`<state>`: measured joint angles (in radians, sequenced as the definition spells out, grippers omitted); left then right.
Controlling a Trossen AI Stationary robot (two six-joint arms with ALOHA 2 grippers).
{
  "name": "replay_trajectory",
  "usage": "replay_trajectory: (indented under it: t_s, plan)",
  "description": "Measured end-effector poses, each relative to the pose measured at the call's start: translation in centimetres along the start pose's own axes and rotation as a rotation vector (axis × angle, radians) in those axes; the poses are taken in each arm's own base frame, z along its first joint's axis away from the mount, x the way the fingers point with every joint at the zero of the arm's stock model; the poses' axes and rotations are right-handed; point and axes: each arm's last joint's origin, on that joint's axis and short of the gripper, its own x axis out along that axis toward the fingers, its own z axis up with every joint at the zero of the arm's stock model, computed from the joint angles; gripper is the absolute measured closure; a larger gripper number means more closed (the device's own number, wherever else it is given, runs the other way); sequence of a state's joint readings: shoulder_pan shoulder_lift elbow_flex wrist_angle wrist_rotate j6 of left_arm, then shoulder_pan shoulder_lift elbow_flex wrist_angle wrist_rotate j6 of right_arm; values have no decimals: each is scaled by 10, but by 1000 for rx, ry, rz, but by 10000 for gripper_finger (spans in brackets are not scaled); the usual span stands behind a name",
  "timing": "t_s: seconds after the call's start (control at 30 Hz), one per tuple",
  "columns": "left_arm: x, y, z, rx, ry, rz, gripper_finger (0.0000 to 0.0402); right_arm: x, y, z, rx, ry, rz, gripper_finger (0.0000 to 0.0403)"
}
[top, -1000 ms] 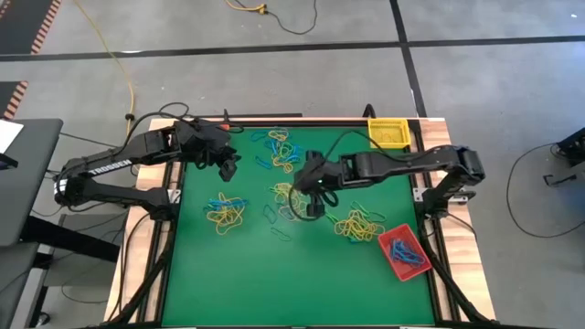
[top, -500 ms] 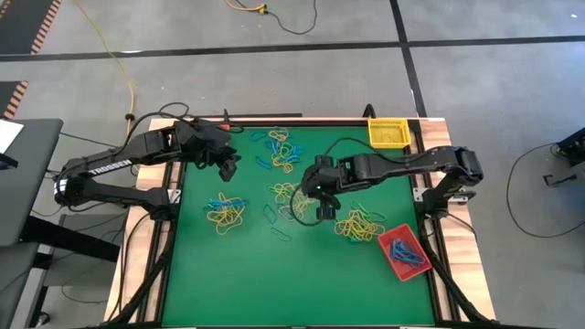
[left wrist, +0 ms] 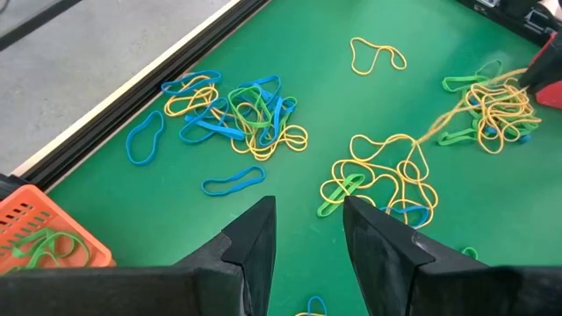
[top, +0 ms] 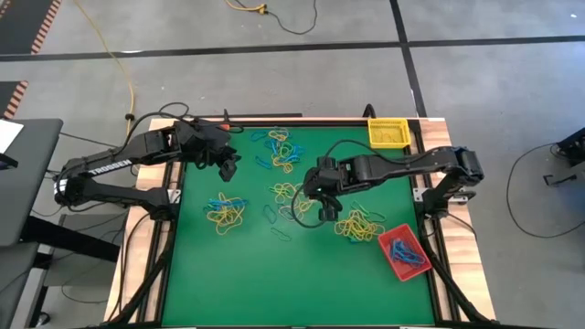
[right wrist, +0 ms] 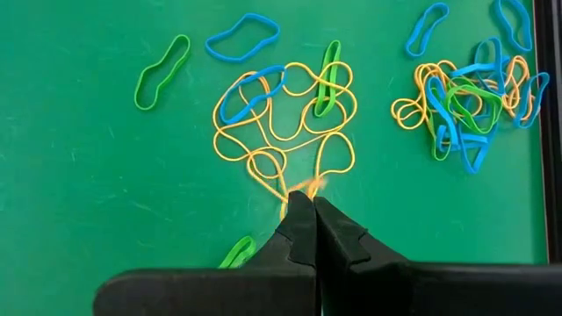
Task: Sort rubber bands into baskets
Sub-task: Put the yellow rubber band into the yellow bin
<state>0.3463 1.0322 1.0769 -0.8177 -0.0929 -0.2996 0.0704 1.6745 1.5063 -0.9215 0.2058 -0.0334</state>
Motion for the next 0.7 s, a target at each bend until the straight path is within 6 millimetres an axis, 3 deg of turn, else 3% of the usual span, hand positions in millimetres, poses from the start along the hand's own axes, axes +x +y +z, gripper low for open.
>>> replay_trajectory:
  t_s: [0.37, 0.7]
  plan:
    - [0, 0, 0, 0, 0, 0, 278, -1, 5, -8, 21, 81, 101, 344]
    - [0, 0, 0, 0, 0, 0, 278, -5, 22, -11, -15, 107, 149, 246]
